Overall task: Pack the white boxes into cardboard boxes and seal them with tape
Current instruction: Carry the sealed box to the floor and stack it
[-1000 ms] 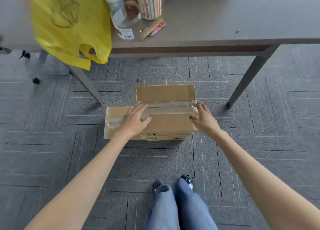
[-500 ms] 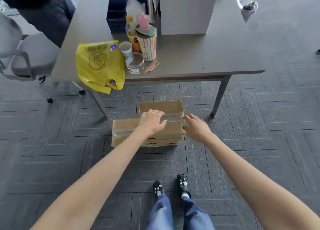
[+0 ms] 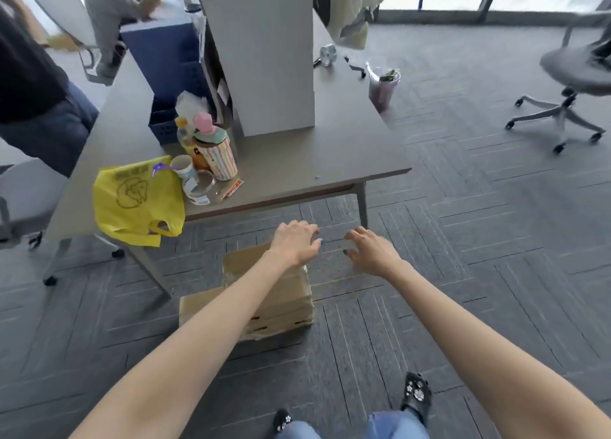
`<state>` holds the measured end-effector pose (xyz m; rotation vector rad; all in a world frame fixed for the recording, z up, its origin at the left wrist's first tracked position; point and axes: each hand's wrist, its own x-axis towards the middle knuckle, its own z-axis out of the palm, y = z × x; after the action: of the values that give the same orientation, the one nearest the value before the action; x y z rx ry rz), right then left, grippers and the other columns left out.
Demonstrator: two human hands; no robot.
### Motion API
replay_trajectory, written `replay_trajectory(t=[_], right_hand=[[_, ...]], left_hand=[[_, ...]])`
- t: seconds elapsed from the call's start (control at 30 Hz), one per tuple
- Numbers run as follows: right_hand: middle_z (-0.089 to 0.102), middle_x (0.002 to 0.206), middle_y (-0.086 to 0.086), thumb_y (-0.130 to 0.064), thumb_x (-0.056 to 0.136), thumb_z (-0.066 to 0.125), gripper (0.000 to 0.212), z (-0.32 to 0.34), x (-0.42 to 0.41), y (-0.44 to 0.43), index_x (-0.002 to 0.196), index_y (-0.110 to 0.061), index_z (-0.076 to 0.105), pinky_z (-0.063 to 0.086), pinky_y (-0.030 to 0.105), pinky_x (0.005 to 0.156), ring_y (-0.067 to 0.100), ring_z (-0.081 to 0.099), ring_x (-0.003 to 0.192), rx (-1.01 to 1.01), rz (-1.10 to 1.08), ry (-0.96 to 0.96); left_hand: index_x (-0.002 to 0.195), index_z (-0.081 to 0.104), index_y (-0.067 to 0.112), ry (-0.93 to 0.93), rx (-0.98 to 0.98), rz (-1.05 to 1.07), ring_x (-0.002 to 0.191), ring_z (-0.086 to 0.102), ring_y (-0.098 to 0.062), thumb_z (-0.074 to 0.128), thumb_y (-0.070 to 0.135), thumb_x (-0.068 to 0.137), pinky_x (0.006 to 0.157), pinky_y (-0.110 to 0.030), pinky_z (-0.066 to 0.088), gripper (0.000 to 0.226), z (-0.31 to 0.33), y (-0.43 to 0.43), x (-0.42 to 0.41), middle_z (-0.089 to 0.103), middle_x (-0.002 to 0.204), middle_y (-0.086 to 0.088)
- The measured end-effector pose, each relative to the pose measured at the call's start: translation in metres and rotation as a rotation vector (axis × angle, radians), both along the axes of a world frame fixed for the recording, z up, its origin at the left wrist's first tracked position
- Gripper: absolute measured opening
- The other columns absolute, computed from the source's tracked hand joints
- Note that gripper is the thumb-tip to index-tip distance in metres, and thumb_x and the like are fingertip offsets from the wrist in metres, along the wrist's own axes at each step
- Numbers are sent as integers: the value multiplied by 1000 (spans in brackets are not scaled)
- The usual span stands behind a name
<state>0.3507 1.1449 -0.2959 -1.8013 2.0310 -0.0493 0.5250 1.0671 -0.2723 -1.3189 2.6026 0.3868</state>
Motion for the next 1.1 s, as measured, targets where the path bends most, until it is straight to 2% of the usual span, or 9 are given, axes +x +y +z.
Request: replay_trajectory(t=[0.4, 0.6, 0.83, 1.1], right_hand=[[48, 138, 2, -33, 100, 48, 38, 27, -229, -14, 134, -16, 52, 42, 37, 96, 25, 51, 124, -50, 33, 32], [50, 137, 2, -36, 100, 48, 38, 43, -322, -51, 132, -15, 53, 42, 37, 94, 26, 54, 120, -75, 70, 30], [52, 135, 3, -35, 101, 45, 37, 52, -406, -148, 131, -14, 55, 44, 38, 92, 26, 55, 119, -126, 135, 24], [54, 134, 1, -31, 101, 44, 35, 48, -491, -318, 129, -14, 56, 44, 36, 92, 25, 56, 117, -128, 289, 81]], left_hand=[[132, 56, 23, -4, -75, 54, 129, 49, -23, 44, 39, 99, 106, -37, 36, 39, 9, -18, -229, 56, 137, -3], [131, 57, 24, 9, -73, 101, 127, 50, -22, 45, 36, 99, 105, -36, 36, 36, 21, -44, -312, 58, 136, -2], [133, 55, 24, 15, -83, 163, 129, 48, -20, 44, 35, 100, 108, -36, 32, 36, 23, -124, -389, 55, 139, -1], [137, 50, 24, 14, -90, 297, 130, 46, -20, 43, 33, 101, 108, -35, 32, 39, 9, -267, -459, 53, 141, -1]])
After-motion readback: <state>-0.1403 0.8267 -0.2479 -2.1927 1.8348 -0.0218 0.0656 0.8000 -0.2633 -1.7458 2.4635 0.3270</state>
